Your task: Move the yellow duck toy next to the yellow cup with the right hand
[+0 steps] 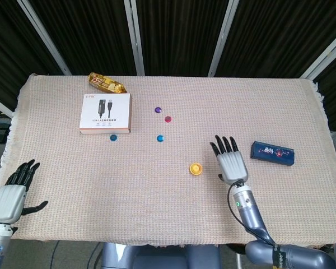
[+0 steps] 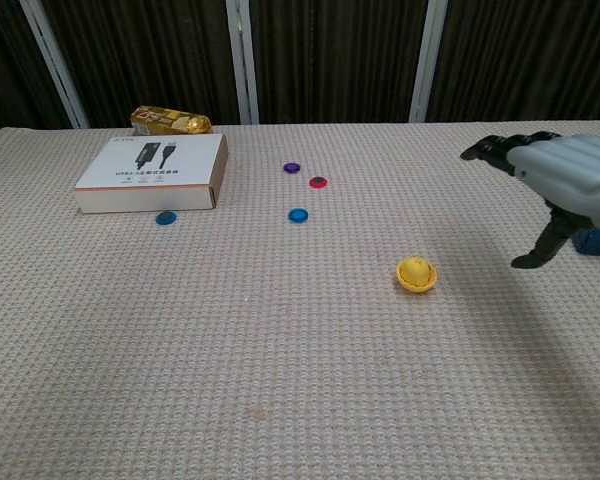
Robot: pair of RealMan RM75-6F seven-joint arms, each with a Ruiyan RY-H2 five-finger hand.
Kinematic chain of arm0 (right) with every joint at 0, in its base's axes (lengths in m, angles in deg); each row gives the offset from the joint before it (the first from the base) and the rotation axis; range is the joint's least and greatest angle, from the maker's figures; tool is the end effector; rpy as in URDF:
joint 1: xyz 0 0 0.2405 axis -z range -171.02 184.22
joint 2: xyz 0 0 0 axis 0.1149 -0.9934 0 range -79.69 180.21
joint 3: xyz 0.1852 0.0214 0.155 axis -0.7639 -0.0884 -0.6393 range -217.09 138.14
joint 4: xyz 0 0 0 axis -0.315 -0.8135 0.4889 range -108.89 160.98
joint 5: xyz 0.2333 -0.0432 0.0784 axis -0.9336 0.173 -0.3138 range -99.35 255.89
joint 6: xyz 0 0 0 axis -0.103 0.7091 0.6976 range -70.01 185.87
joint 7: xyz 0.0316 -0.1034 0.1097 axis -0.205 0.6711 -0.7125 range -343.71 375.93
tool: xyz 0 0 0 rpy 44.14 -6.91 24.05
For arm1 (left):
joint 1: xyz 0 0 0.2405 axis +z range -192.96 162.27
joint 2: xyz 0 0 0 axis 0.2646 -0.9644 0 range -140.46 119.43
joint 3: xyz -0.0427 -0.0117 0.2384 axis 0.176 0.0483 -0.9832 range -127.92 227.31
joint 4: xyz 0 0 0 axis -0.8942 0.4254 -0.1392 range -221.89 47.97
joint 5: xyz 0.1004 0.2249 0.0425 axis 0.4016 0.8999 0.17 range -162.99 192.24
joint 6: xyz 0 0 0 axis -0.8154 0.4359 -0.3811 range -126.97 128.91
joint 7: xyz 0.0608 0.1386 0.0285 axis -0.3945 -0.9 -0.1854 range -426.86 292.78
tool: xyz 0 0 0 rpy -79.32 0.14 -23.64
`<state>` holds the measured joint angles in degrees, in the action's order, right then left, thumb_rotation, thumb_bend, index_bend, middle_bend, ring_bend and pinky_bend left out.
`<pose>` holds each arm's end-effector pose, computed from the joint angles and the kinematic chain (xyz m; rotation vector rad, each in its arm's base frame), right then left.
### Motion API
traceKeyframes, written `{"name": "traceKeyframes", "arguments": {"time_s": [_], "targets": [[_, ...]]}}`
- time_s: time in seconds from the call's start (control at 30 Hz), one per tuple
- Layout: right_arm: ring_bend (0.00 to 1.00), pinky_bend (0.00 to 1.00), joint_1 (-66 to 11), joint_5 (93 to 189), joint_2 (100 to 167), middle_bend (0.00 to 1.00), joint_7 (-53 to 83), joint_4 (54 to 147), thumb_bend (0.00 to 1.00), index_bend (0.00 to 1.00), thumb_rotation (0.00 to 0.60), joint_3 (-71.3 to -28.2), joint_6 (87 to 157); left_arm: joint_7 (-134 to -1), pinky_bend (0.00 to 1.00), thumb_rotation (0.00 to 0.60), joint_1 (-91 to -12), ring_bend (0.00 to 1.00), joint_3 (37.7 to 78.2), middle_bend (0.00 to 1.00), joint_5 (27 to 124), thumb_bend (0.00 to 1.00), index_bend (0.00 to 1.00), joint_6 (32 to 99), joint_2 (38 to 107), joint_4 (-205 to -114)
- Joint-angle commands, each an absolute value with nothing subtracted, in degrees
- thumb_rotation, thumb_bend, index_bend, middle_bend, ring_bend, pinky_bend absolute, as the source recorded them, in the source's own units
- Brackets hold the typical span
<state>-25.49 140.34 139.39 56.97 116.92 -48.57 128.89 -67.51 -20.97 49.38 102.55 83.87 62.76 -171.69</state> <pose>-0.1700 -0.3128 -0.0318 1.6647 -0.7420 0.7391 -0.3219 0.1837 0.0622 -1.4708 -0.9636 -0.8876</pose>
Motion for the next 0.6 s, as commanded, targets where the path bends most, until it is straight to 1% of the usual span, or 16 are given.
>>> {"name": "traceKeyframes", "arguments": {"time_s": [0.03,0.1,0.17,0.33,0.47,0.6], "targets": [[0.00,0.00,-21.23,144.47,130.98,0.00,56.79,124.49,0.00,0.00,0.600,-45.59,133.84,-67.78,0.17,0.600,-21.00,0.00,49.19,0.00,102.77,0.00,0.00,83.83,62.69,-171.78],[0.00,0.00,-18.81,147.16,126.27,0.00,55.16,128.16,0.00,0.00,0.600,-43.65,136.07,-68.11,0.17,0.600,-21.06,0.00,49.04,0.00,102.84,0.00,0.00,83.60,62.61,-171.96],[0.00,0.00,-16.95,148.94,123.11,0.00,53.73,130.13,0.00,0.00,0.600,-42.19,137.68,-68.31,0.17,0.600,-21.12,0.00,48.96,0.00,102.84,0.00,0.00,83.40,62.57,-172.09],[0.00,0.00,-11.81,152.56,116.94,0.00,47.67,131.72,0.00,0.00,0.600,-38.61,141.49,-68.90,0.17,0.600,-21.23,0.00,48.55,0.00,102.92,0.00,0.00,82.81,62.18,-172.67],[0.00,0.00,-8.24,154.16,115.39,0.00,40.81,128.92,0.00,0.00,0.600,-37.22,143.97,-69.22,0.17,0.600,-21.14,0.00,48.45,0.00,102.82,0.00,0.00,82.80,62.02,-172.90],[0.00,0.00,-6.03,154.00,117.40,0.00,33.68,123.71,0.00,0.00,0.600,-36.90,143.83,-69.51,0.17,0.600,-20.99,0.00,48.34,0.00,102.50,0.00,0.00,82.66,61.82,-172.96]]}}
